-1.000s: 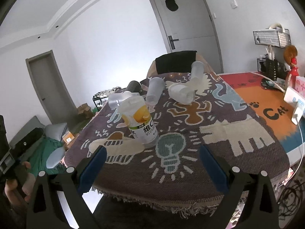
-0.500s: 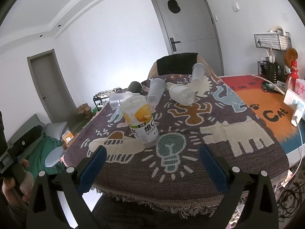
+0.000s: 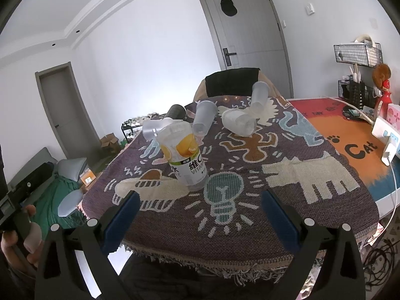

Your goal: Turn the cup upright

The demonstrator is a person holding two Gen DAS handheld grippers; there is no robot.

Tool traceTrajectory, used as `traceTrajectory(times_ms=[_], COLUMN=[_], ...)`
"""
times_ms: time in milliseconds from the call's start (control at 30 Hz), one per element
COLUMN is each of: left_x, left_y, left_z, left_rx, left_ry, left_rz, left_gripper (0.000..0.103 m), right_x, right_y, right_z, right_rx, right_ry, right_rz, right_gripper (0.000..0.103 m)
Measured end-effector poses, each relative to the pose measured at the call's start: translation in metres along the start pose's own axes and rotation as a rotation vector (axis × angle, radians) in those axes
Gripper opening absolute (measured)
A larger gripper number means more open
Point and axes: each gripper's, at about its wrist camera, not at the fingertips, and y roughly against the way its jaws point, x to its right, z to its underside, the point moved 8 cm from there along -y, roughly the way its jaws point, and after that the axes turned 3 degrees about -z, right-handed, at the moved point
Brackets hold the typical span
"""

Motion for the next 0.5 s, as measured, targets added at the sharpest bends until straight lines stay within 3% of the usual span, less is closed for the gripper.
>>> traceTrajectory(times_ms=[500], left_x=[-0.0039], left_y=[-0.0017], left_z=[0.0026], left_rx=[-0.006], left_ry=[0.002], left_rz=[0.000], left_gripper=[0.097], right_x=[-0.0025], right_y=[-0.0008], right_z=[0.0011], right_rx=[-0.002], right_ry=[-0.002], right_rz=[-0.008], right_gripper=[0.095])
